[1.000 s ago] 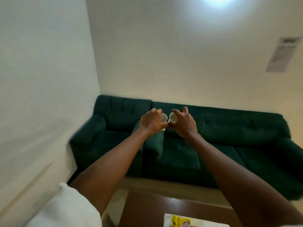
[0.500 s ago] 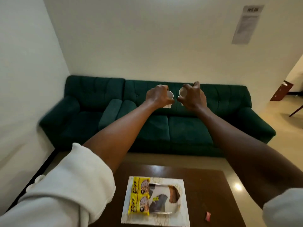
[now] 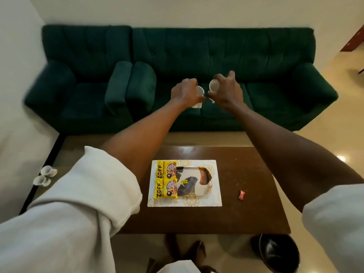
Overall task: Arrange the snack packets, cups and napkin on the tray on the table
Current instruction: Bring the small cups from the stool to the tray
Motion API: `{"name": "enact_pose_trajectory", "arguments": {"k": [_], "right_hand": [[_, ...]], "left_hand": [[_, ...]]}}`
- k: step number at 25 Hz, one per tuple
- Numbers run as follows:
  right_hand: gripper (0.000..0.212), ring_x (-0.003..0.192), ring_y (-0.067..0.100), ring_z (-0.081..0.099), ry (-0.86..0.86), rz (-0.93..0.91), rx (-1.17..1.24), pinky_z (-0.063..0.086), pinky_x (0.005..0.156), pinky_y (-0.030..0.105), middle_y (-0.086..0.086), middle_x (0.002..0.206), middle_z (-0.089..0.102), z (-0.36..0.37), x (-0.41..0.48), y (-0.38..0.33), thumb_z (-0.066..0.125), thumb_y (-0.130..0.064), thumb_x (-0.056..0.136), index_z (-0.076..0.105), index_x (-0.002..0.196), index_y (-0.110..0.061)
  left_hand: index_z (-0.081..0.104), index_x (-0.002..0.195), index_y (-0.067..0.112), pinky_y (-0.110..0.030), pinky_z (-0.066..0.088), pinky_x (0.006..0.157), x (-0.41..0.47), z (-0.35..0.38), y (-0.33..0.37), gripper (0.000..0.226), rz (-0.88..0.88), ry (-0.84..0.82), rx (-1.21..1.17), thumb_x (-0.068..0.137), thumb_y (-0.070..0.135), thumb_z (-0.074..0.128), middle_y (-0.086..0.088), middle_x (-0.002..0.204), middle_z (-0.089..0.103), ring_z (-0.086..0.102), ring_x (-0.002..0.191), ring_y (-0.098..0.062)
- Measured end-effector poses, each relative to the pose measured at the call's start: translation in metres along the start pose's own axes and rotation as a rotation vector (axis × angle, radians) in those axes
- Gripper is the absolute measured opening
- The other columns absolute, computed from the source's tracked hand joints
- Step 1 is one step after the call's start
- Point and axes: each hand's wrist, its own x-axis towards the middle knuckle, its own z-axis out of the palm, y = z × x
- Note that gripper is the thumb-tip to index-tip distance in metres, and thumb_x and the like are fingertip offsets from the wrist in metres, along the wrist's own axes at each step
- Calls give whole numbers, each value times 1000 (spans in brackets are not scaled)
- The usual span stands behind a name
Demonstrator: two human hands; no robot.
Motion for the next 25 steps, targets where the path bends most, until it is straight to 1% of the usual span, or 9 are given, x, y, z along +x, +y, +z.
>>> {"name": "enact_pose_trajectory", "arguments": {"k": [3, 5, 10, 12, 14, 16, 19, 22, 25], "right_hand": [[58, 110, 35, 65, -111, 59, 29, 60, 86, 46, 15, 138, 45, 76, -17, 19, 81, -41, 84, 58, 132, -18], [60, 109, 35, 65, -209, 100, 49, 59, 86, 46, 15, 139, 45, 135, -32, 33, 82, -42, 82, 58, 132, -18], [65, 108, 37, 65, -439, 171, 64, 55, 81, 41, 15, 135, 48, 277, -95, 66, 83, -36, 82, 56, 138, -18], [61, 105, 41, 66, -530, 187, 45, 57, 80, 42, 15, 132, 47, 329, -114, 80, 81, -29, 82, 57, 136, -18], [57, 104, 43, 67, -594, 184, -6, 59, 83, 47, 14, 130, 47, 372, -125, 95, 77, -26, 83, 56, 135, -20], [58, 106, 42, 67, -627, 174, -30, 60, 83, 44, 14, 133, 50, 403, -134, 108, 78, -24, 83, 56, 136, -20], [59, 113, 38, 66, -623, 164, -52, 58, 83, 40, 13, 137, 56, 438, -139, 124, 82, -25, 83, 58, 137, -19], [60, 118, 37, 63, -626, 166, -51, 57, 87, 42, 14, 138, 57, 457, -143, 135, 81, -28, 85, 57, 139, -19], [60, 121, 37, 62, -609, 185, -32, 58, 90, 44, 14, 141, 55, 465, -143, 138, 80, -27, 87, 56, 142, -19]], "left_hand": [[62, 119, 20, -38, 54, 78, -10, 65, -39, 61, -45, -101, -6, 74, 59, 78, -3, 114, 67, 66, 98, -25], [62, 117, 20, -39, 55, 80, -19, 116, -69, 60, -81, -173, -17, 73, 56, 80, -4, 114, 66, 66, 97, -25], [62, 124, 17, -31, 42, 74, -74, 247, -141, 59, -173, -380, -46, 77, 42, 84, -8, 122, 68, 67, 107, -29], [59, 128, 18, -35, 50, 80, -91, 297, -172, 61, -202, -448, -23, 76, 40, 81, -7, 127, 65, 67, 113, -32], [56, 132, 20, -40, 55, 88, -101, 339, -196, 63, -226, -486, -2, 77, 39, 79, -5, 132, 61, 65, 118, -32], [54, 134, 20, -42, 55, 90, -104, 367, -211, 65, -223, -498, 9, 78, 40, 80, -4, 133, 59, 62, 121, -30], [55, 133, 22, -42, 56, 88, -103, 403, -226, 63, -224, -497, 6, 78, 41, 80, -2, 131, 60, 62, 121, -29], [55, 136, 22, -41, 57, 87, -105, 423, -227, 67, -207, -497, -5, 79, 46, 79, -2, 134, 62, 64, 119, -28], [53, 141, 21, -41, 57, 92, -109, 435, -227, 71, -166, -503, 15, 80, 46, 80, -2, 138, 61, 64, 122, -27]]}}
